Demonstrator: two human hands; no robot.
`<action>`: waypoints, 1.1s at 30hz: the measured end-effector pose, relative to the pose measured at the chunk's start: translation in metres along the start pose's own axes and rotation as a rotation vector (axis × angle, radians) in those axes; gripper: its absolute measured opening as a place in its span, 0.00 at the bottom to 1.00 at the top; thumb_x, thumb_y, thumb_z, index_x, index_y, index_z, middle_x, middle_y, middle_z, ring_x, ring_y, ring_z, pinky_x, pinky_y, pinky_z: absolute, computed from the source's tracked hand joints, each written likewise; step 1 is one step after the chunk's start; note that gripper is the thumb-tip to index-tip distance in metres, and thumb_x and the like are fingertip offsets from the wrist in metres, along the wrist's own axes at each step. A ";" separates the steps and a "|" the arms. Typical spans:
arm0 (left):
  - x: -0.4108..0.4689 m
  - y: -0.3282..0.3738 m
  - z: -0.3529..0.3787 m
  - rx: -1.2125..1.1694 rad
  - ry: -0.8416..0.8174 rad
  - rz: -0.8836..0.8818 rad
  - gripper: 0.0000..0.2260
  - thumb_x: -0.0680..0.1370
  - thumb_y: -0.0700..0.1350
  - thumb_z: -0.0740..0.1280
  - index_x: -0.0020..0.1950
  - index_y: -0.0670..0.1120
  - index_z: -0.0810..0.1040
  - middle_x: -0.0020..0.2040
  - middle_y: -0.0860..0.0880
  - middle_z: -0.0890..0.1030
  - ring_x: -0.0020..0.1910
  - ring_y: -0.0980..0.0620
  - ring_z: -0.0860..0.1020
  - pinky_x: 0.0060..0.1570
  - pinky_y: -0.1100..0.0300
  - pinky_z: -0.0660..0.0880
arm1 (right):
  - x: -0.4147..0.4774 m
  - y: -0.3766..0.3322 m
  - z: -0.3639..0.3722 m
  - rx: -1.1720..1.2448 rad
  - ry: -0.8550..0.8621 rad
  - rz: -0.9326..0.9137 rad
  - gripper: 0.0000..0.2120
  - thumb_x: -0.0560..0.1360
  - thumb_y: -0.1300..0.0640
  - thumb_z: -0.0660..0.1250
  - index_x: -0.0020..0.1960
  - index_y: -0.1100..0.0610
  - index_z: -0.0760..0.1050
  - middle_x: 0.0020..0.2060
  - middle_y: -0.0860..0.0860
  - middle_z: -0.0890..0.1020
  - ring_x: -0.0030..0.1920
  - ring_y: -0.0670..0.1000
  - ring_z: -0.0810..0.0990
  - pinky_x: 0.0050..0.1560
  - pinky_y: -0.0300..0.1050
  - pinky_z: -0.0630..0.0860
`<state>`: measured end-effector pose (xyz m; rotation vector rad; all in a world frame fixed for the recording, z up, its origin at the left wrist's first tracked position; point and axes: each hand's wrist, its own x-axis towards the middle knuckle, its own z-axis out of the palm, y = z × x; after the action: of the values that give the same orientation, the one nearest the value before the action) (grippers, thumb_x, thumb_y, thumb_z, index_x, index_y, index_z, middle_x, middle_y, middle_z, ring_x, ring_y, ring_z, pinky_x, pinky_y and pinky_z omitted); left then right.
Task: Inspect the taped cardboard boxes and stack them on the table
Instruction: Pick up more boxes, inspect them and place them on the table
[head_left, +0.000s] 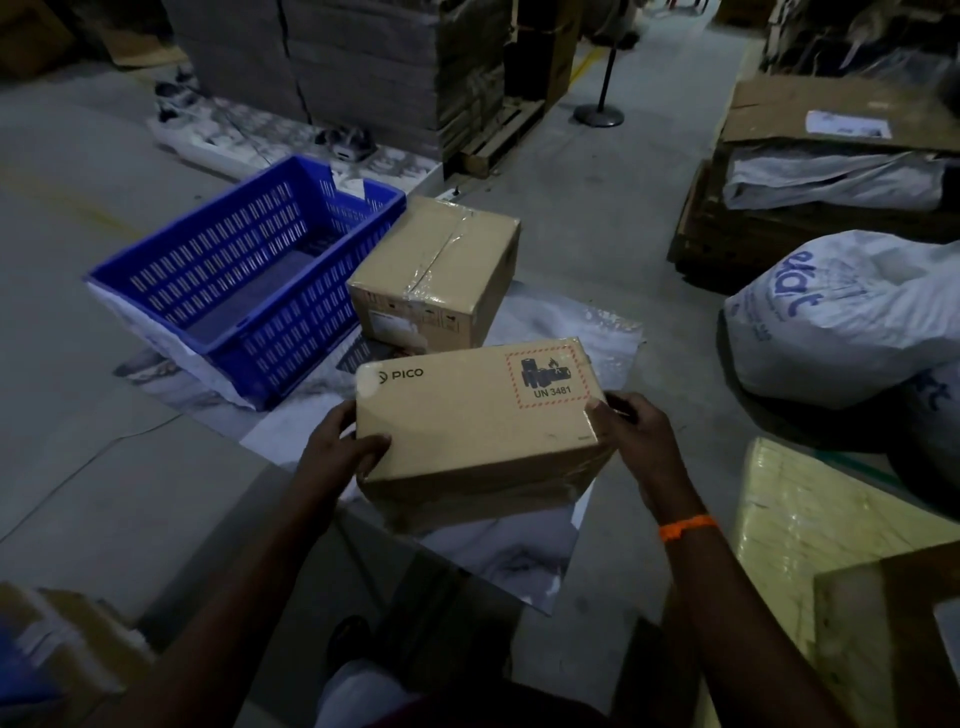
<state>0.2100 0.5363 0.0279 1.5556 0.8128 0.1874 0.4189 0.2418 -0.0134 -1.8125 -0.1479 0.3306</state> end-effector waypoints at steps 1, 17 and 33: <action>0.006 0.005 -0.001 0.007 -0.001 0.002 0.23 0.80 0.42 0.69 0.75 0.47 0.70 0.63 0.52 0.76 0.55 0.57 0.76 0.45 0.62 0.74 | 0.012 -0.005 -0.001 -0.037 -0.024 0.012 0.21 0.77 0.48 0.75 0.65 0.57 0.81 0.56 0.52 0.86 0.56 0.52 0.85 0.57 0.52 0.83; 0.005 0.010 0.002 -0.357 0.226 -0.021 0.09 0.84 0.50 0.62 0.58 0.47 0.79 0.56 0.52 0.82 0.60 0.52 0.79 0.53 0.51 0.77 | -0.006 -0.025 0.008 0.222 0.089 -0.043 0.23 0.75 0.35 0.70 0.47 0.57 0.79 0.49 0.63 0.84 0.53 0.61 0.85 0.54 0.64 0.81; -0.026 -0.082 0.018 -0.134 0.174 -0.281 0.14 0.78 0.55 0.71 0.52 0.44 0.81 0.51 0.42 0.84 0.53 0.39 0.82 0.54 0.38 0.80 | -0.057 0.091 -0.013 0.066 0.048 0.168 0.30 0.68 0.33 0.76 0.36 0.61 0.74 0.36 0.67 0.79 0.38 0.55 0.80 0.42 0.54 0.76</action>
<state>0.1700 0.5020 -0.0417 1.2965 1.1229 0.1693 0.3619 0.1901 -0.0899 -1.7693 0.0489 0.4051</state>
